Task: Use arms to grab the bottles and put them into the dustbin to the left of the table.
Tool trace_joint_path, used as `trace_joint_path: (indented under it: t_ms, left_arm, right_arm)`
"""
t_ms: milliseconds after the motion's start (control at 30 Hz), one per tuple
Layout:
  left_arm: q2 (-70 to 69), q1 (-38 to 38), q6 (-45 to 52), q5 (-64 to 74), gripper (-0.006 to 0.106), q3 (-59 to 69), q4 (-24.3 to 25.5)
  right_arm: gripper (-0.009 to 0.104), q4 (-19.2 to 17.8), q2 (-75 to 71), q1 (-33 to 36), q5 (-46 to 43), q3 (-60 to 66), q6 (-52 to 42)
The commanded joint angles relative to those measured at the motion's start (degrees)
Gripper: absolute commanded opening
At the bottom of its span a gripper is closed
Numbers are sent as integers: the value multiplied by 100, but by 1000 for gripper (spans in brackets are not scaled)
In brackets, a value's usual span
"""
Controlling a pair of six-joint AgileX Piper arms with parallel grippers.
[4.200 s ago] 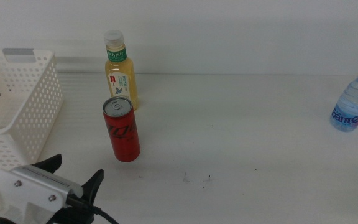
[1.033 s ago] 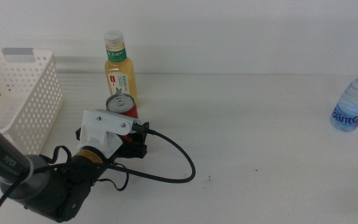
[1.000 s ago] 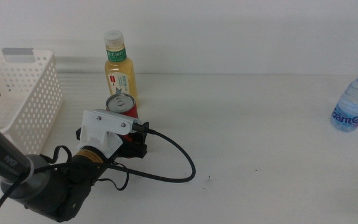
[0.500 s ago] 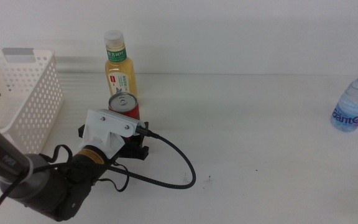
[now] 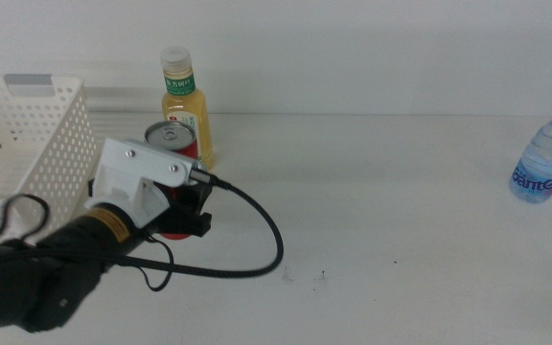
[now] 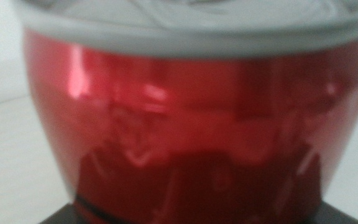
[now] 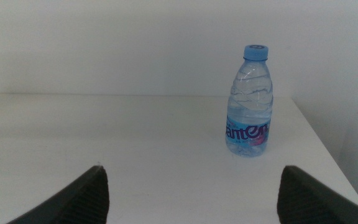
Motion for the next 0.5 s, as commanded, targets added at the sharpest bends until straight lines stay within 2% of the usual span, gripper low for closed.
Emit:
trace_joint_path:
  t_ms: [0,233,467]
  left_arm:
    - [-543,8,-136,557,36,-125,50]
    - [-1572,8,-406,2984,36,-992,65]
    - [-1619,18,-352,5386,36,-2368,52]
  right_arm:
    - [93,-45,-28,6,-60,20,-24]
    - [93,-45,-28,6,-60,20,-24]
    - [93,-45,-28,6,-60,20,-24]
